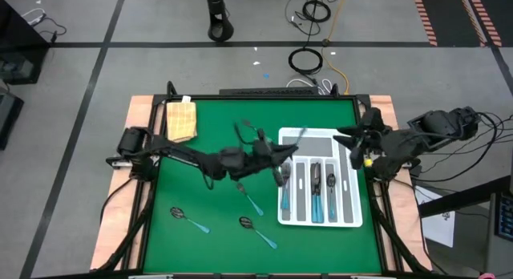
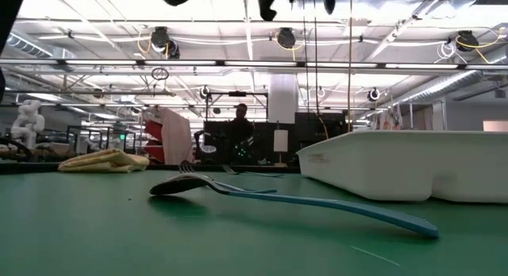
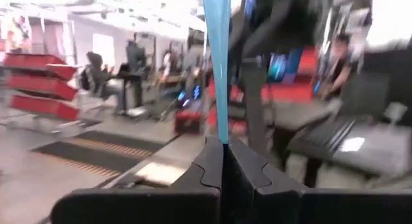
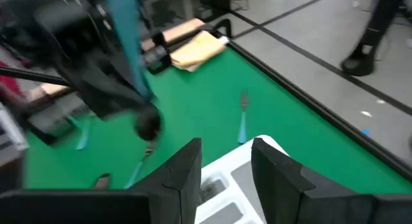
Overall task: Sort silverware
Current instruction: Put the top right blue spoon into the tray
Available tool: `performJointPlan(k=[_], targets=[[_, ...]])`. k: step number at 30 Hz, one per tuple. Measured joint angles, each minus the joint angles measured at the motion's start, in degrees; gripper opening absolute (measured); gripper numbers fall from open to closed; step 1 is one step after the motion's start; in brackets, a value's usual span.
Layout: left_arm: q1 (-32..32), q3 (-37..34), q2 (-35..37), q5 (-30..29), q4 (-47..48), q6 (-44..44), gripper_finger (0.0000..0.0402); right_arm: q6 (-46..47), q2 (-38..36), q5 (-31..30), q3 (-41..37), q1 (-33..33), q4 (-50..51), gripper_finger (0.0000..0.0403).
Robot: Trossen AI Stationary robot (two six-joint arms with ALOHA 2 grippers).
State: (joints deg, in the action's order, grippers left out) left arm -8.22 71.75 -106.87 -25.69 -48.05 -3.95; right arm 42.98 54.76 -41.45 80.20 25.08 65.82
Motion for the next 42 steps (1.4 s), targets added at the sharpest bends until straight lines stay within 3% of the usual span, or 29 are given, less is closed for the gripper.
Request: performJointPlan(k=[6,8,12,15,27,34,42], targets=[[-0.5,10.4,-7.8,-2.5,9.0,-12.5,0.0008,1.2,-1.6,0.3,0.0,2.3,1.0,0.0123],[-1.0,14.4,-11.2,-7.9,10.2,-19.5,0.0008,1.4,-1.6,1.3,0.0,2.8,1.7,0.0123],[-1.3,20.1,-16.5,-24.5,10.8,-33.8,0.0008,2.6,-1.2,2.6,0.0,4.0,3.9,0.0123],[-0.9,22.4,-18.4,-31.1,7.7,-37.1,0.0009,3.3,-1.2,1.7,0.0,4.8,4.8,0.0125],[-0.1,22.7,-18.6,-32.2,-10.0,-42.5,0.0012,-4.1,0.3,-16.0,0.0,5.8,-1.6,0.0161],[-0.1,22.7,-18.6,-27.9,-10.8,-41.5,0.0014,-16.3,2.1,-18.4,0.0,2.4,-14.3,0.0191],[0.0,24.0,-18.6,-26.7,-11.6,-41.4,0.0014,-19.2,5.0,-15.1,0.0,-2.7,-18.5,0.0197]])
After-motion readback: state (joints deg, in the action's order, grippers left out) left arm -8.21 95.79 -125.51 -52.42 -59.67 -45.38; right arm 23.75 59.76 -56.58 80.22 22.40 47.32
